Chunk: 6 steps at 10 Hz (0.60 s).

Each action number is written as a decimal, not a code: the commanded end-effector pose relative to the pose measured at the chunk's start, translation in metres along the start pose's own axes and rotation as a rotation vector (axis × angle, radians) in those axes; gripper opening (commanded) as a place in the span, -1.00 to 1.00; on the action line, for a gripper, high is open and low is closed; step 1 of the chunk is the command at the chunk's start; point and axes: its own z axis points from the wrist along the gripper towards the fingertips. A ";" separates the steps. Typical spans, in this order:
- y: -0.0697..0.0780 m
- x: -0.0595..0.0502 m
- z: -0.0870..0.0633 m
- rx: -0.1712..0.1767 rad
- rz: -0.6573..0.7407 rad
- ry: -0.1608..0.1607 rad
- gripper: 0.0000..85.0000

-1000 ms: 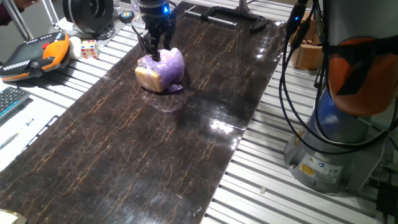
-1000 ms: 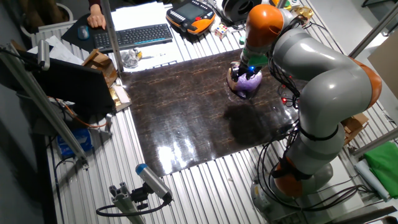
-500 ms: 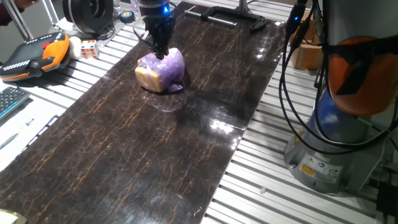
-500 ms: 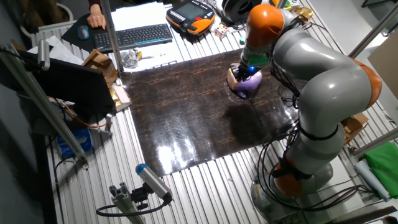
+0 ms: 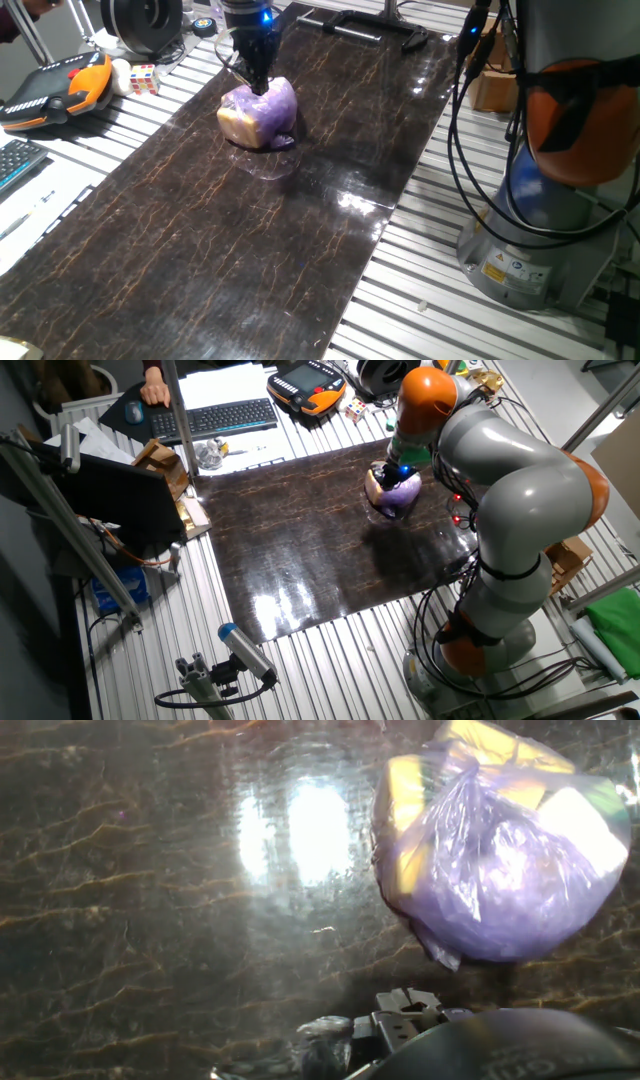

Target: Pick up a bag of things

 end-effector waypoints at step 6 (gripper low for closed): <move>-0.015 -0.031 0.015 -0.006 0.000 -0.015 -0.98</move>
